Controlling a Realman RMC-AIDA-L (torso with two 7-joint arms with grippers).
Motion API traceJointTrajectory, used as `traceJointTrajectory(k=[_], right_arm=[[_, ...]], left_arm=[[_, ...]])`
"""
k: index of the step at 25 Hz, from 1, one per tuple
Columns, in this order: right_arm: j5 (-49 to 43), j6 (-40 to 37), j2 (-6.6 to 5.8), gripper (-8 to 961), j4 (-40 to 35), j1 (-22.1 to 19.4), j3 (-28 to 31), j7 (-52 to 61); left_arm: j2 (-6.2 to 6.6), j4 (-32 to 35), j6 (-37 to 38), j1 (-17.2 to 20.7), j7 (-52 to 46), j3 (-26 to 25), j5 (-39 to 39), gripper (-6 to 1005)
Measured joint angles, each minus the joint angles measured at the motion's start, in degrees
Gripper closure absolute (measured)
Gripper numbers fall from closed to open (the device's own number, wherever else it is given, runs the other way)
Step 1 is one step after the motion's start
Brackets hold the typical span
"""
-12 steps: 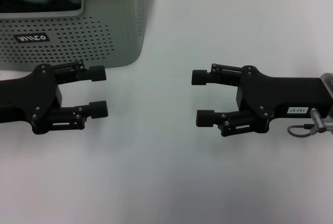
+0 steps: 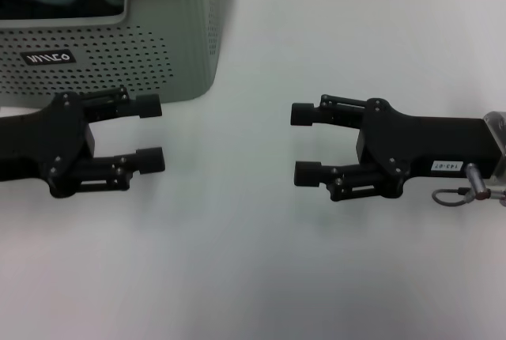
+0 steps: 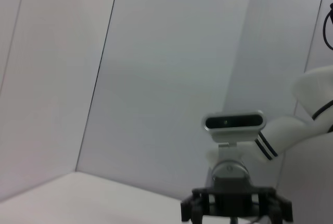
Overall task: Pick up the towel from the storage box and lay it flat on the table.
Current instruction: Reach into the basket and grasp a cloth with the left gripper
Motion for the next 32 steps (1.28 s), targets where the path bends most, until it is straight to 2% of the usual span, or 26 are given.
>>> traceJointTrajectory(k=[3,6,7,9,11,12,16,20,24,27,28,29,32], right_arm=[[0.06,1.59,-0.22,81,0.00,-0.03,0.74,-0.14],[-0.01,4.67,-0.50,81,-0.01,-0.51,2.45,-0.43],[-0.03,5.71,-0.61,81,0.03,-0.88,3.03,-0.68],[-0.03,6.95,-0.73,81,0.10,-1.60,4.39,-1.70],[-0.06,7.49,-0.74,81,0.19,-2.54,5.91,-2.79],[-0.04,7.57,-0.74,81,0.21,-3.00,6.53,-3.26],[-0.01,7.80,-0.76,81,0.25,-5.49,9.72,-4.77],[0.05,7.82,-0.45,82,0.42,-7.62,11.69,-5.91],[-0.01,7.76,-0.35,82,0.48,-8.86,13.37,-6.24],[0.03,7.76,-0.26,82,0.51,-9.12,13.47,-6.26],[0.03,7.91,-0.05,82,0.51,-9.21,13.48,-6.41],[0.03,7.91,-0.05,82,0.51,-9.21,13.48,-6.41],[0.11,8.57,0.29,82,0.50,-9.83,13.49,-7.10]], left_arm=[[-0.95,1.14,0.00,-0.39,-0.89,-3.70,-0.43,236],[-3.44,6.43,-0.50,-0.12,-3.94,-8.43,-1.28,237],[-5.59,11.74,-1.32,0.13,-6.22,-11.30,-1.45,237],[-8.94,22.07,-3.82,0.41,-10.10,-14.32,-1.39,237],[-10.83,31.89,-7.47,0.81,-14.40,-15.21,-1.29,237],[-11.24,37.09,-10.42,0.95,-17.62,-15.04,-1.22,237],[-10.90,48.02,-20.18,-0.02,-27.74,-13.92,1.25,238],[-10.87,53.33,-29.74,-2.49,-32.38,-12.42,8.20,238],[-10.88,53.94,-40.43,-7.53,-41.93,-8.30,21.62,239],[-10.91,53.27,-46.77,-11.11,-49.92,-3.81,36.48,239],[-10.90,51.76,-49.59,-13.28,-54.31,-0.39,45.38,239],[-10.90,51.76,-49.59,-13.28,-54.31,-0.39,45.38,239],[-10.92,47.65,-51.99,-16.28,-57.60,2.09,52.85,239]])
